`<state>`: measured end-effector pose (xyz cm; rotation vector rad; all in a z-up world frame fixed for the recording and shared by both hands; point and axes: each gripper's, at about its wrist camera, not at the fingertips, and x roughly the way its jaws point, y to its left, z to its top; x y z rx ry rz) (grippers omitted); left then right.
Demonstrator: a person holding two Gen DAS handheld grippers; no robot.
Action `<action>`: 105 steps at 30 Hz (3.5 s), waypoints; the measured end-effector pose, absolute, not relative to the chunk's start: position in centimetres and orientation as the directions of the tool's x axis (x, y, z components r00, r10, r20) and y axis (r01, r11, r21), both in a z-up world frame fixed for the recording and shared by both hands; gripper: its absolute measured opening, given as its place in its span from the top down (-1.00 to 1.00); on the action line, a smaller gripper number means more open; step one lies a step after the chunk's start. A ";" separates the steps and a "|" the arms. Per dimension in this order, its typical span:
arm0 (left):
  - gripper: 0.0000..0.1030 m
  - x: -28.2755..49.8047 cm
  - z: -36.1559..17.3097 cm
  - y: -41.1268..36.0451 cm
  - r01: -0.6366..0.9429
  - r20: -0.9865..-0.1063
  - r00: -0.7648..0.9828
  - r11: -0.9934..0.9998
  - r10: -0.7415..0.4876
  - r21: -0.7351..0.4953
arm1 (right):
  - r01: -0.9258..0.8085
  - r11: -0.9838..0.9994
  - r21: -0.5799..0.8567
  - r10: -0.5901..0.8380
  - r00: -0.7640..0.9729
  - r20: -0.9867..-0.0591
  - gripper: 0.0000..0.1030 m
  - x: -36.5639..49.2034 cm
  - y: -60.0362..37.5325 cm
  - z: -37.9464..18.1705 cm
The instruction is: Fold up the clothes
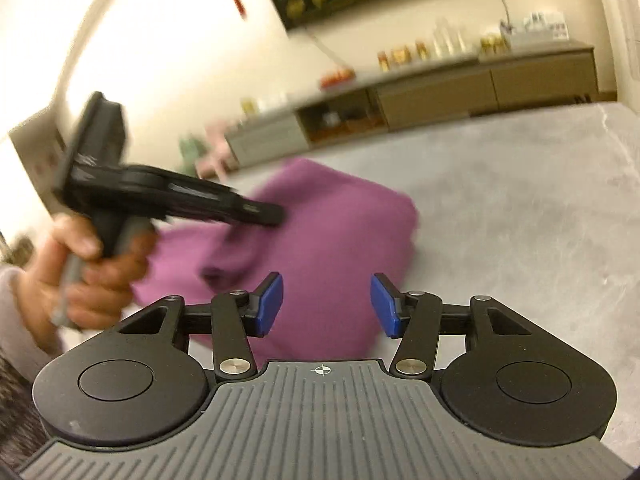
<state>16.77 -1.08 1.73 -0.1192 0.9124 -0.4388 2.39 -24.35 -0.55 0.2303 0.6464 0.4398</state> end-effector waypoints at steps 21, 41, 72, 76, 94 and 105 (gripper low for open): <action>0.71 15.8 -0.9 -2.5 0.298 -0.708 0.551 0.897 -0.441 -0.327 | -0.247 0.936 0.249 0.347 0.759 -0.551 0.22 3.7 -22.2 -1.1; 0.27 12.1 -2.4 2.3 0.179 -0.765 0.576 0.957 -0.289 -0.226 | -0.413 0.907 0.085 0.369 0.681 -0.633 0.26 3.2 -16.9 -3.1; 0.30 11.0 1.3 4.5 0.189 -0.687 0.632 0.932 -0.358 -0.310 | -0.402 0.915 -0.026 0.315 0.754 -0.576 -0.07 1.9 -16.7 -3.1; 0.10 11.4 5.1 12.8 0.058 -0.671 0.705 0.962 -0.228 -0.266 | -0.314 0.940 -0.134 0.213 0.845 -0.490 -0.23 -0.8 -15.9 -1.8; 0.03 10.1 2.0 41.9 -0.450 -0.650 0.743 0.600 -0.160 -0.662 | -0.767 0.564 -0.305 0.502 0.612 -0.611 -0.41 3.4 28.1 -1.1; -0.05 11.7 -1.6 43.3 -0.442 -0.678 0.710 0.627 -0.192 -0.641 | -0.763 0.617 -0.194 0.531 0.585 -0.613 0.82 7.7 30.4 -1.1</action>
